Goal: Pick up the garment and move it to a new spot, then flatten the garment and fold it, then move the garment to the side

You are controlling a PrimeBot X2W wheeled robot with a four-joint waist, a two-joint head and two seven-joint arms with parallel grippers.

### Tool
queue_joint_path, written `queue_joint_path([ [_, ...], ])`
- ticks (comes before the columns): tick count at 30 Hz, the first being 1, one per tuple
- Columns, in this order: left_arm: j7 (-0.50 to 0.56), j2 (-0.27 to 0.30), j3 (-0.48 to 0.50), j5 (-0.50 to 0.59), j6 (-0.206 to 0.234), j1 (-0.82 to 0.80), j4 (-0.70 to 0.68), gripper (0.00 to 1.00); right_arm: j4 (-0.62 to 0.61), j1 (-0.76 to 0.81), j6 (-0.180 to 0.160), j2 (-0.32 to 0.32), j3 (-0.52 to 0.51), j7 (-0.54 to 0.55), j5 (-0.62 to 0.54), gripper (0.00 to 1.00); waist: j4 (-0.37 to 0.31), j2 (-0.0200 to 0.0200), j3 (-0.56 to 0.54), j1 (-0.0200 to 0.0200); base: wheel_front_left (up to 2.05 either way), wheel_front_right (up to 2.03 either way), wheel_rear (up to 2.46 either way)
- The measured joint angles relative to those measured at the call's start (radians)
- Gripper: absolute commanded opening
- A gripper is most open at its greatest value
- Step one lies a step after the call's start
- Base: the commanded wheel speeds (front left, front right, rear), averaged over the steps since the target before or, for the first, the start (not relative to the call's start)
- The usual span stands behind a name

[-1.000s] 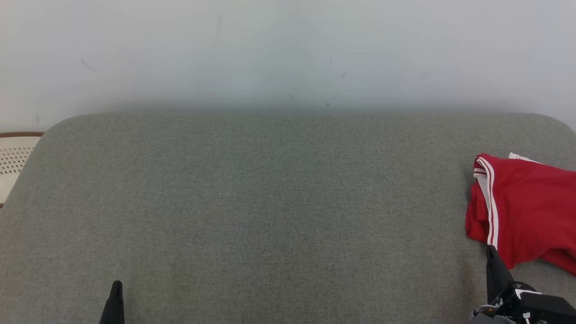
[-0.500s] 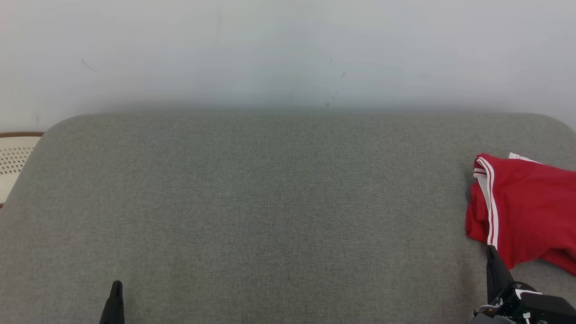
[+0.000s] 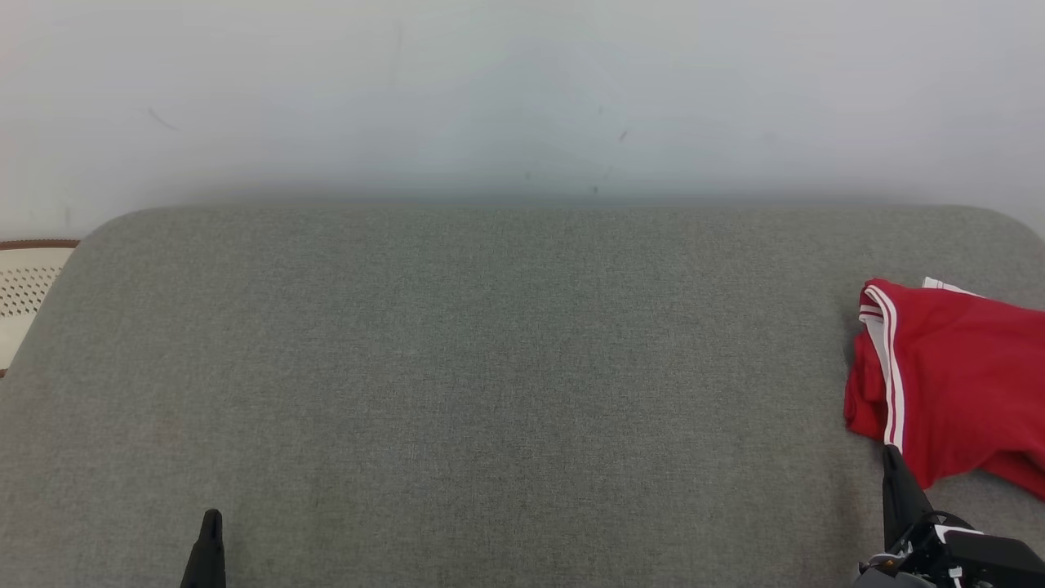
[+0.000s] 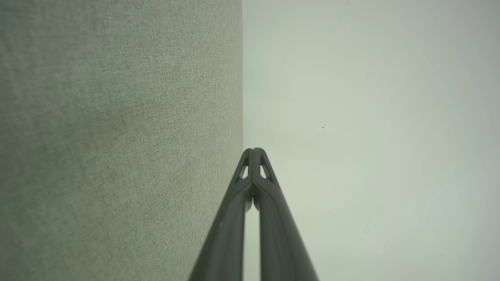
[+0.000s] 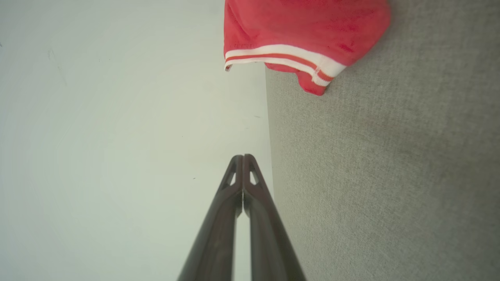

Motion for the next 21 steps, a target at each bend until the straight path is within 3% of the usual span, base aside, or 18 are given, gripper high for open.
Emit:
queue_joint_path([
  [21,0.0,0.0,0.0,0.0,0.0,0.0,0.0,0.0,0.0,0.0,0.0,0.001,-0.002,0.0,0.0,0.0,0.0,0.0,0.0,0.0,0.0,0.0,0.0],
])
